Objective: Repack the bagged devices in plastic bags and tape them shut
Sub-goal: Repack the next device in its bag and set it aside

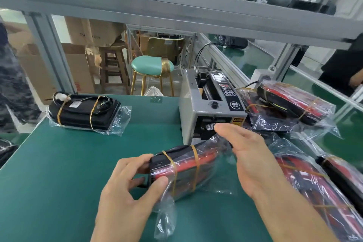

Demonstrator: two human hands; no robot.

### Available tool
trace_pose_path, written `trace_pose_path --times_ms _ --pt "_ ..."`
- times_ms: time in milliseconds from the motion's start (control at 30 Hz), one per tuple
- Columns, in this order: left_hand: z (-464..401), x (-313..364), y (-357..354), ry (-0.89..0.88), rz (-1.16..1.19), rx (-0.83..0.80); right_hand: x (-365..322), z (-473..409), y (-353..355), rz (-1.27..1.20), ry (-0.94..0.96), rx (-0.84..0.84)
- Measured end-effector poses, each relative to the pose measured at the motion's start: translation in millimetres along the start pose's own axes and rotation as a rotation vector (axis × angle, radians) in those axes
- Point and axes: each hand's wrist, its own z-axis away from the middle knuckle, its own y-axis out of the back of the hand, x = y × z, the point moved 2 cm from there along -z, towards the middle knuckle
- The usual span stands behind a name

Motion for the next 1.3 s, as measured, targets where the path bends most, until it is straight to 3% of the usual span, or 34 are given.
trace_pose_path --times_ms 167,467,833,1300 --pt "9 0 -3 -0.049 -0.048 0.086 4 38 -35 0.068 0.101 -0.251" --pt "26 7 -10 -0.13 -0.055 0.148 25 51 -43 0.262 0.154 -0.125" --pt "30 5 -11 -0.098 0.025 0.183 26 52 -41 0.124 0.1 -0.189" --pt "31 2 -12 -0.152 -0.005 0.221 27 50 -44 0.215 0.103 -0.203"
